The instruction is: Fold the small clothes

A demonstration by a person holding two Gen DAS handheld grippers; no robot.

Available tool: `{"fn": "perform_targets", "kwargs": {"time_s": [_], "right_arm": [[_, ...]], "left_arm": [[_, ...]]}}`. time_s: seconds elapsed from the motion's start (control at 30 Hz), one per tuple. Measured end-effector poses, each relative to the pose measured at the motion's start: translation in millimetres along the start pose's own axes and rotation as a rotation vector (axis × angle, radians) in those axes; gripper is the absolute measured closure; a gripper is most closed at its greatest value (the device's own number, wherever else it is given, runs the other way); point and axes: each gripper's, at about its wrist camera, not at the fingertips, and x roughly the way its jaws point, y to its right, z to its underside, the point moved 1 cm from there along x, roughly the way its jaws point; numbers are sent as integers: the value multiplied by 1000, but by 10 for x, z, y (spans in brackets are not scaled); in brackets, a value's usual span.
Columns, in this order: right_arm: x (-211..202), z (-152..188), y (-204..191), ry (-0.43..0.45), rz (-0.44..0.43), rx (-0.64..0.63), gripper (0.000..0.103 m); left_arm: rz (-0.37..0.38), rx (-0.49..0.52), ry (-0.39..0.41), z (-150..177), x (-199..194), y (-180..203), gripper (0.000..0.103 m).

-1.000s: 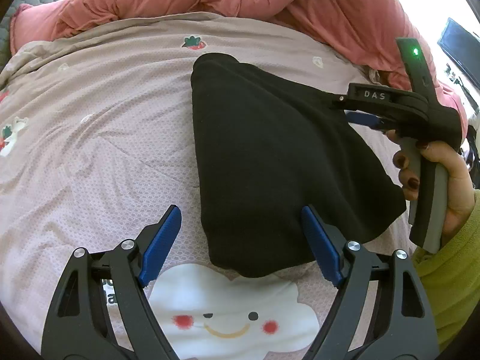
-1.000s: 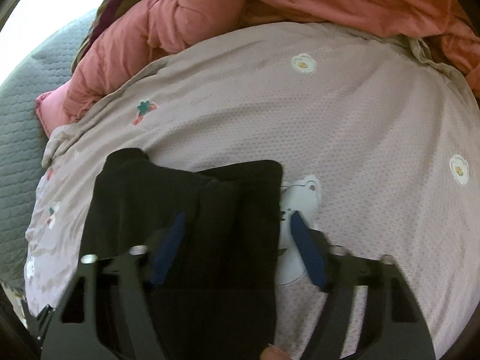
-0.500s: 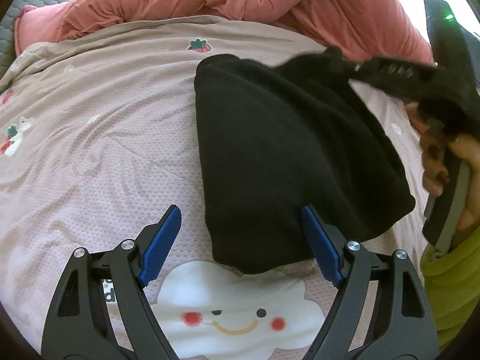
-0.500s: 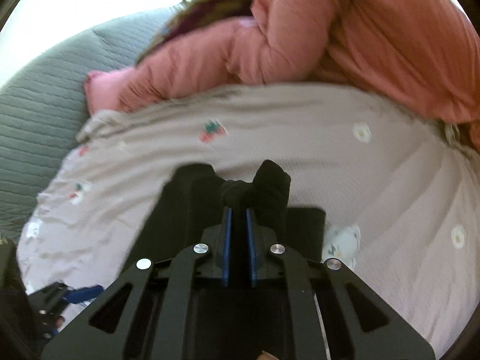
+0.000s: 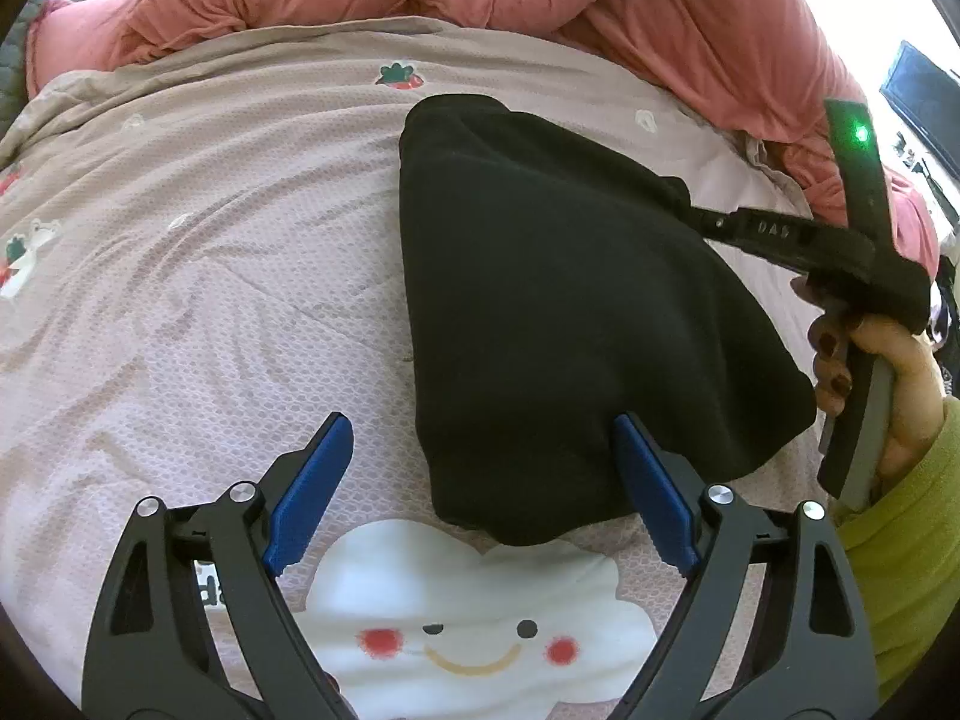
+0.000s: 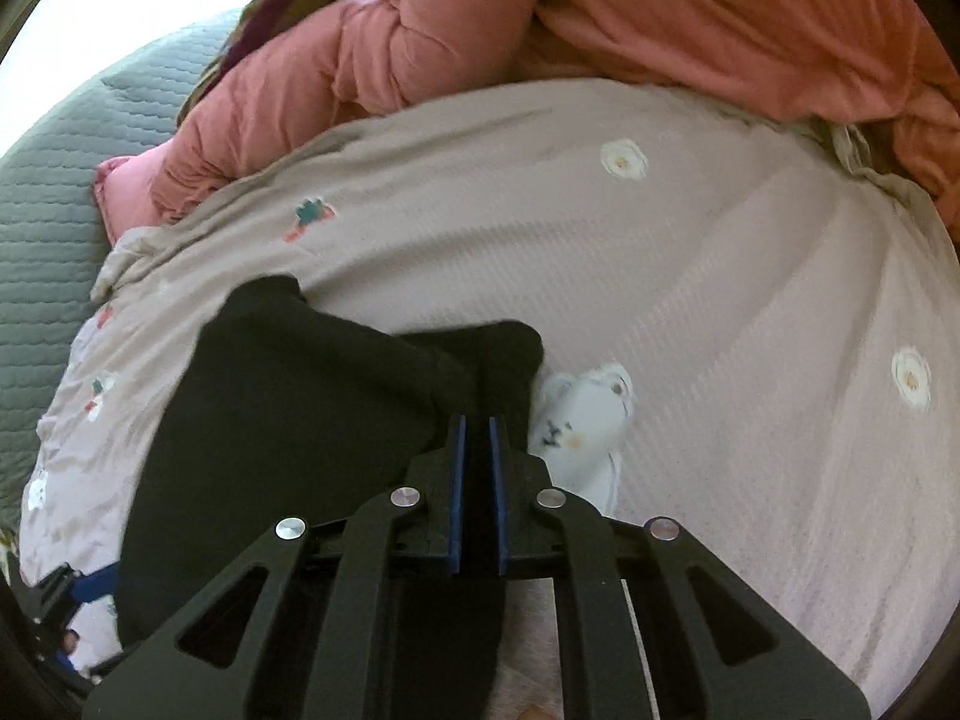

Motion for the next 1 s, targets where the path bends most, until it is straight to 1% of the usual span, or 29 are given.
{"fn": "perform_targets", "kwargs": {"time_s": [0.07, 0.13, 0.2, 0.27, 0.3, 0.33, 0.43, 0.53, 0.6, 0.67, 0.7, 0.8, 0.9, 0.97, 1.0], "right_arm": [[-13, 9, -33, 1, 23, -7, 95], [-73, 9, -79, 10, 45, -13, 87], [-236, 47, -138, 42, 56, -26, 83], [-469, 137, -243, 96, 28, -48, 75], [-588, 191, -292, 121, 12, -59, 68], [-665, 239, -326, 134, 0, -69, 66], [-884, 460, -489, 152, -60, -111, 65], [-937, 623, -561, 135, -67, -135, 65], [-900, 736, -556, 105, -27, -148, 65], [-799, 836, -516, 72, 32, -153, 65], [-729, 896, -481, 55, 64, -152, 61], [-680, 941, -417, 54, 56, -118, 61], [-704, 942, -454, 58, 73, -124, 61], [-757, 960, -471, 72, 91, -129, 51], [-781, 971, -480, 74, 96, -126, 41]], "left_arm": [[-2, 1, -3, 0, 15, 8, 22], [-8, 5, -3, 3, 6, 15, 22], [-11, 9, -2, 0, -8, 22, 22], [-11, 9, -2, 1, -7, 31, 22], [-9, 9, -3, 10, -14, 25, 22], [-8, 9, -3, 27, -24, 24, 22], [-8, 11, -5, 49, -33, 15, 22], [-11, 18, -6, 87, -69, 2, 22], [-14, 22, -6, 106, -89, -2, 22], [-15, 22, -7, 119, -93, -16, 22], [-14, 22, -8, 130, -95, -22, 22], [-10, 21, -12, 159, -98, -42, 22], [-6, 21, -12, 167, -121, -62, 22], [-9, 27, -7, 179, -164, -70, 22], [-11, 29, -4, 183, -181, -74, 22]]}}
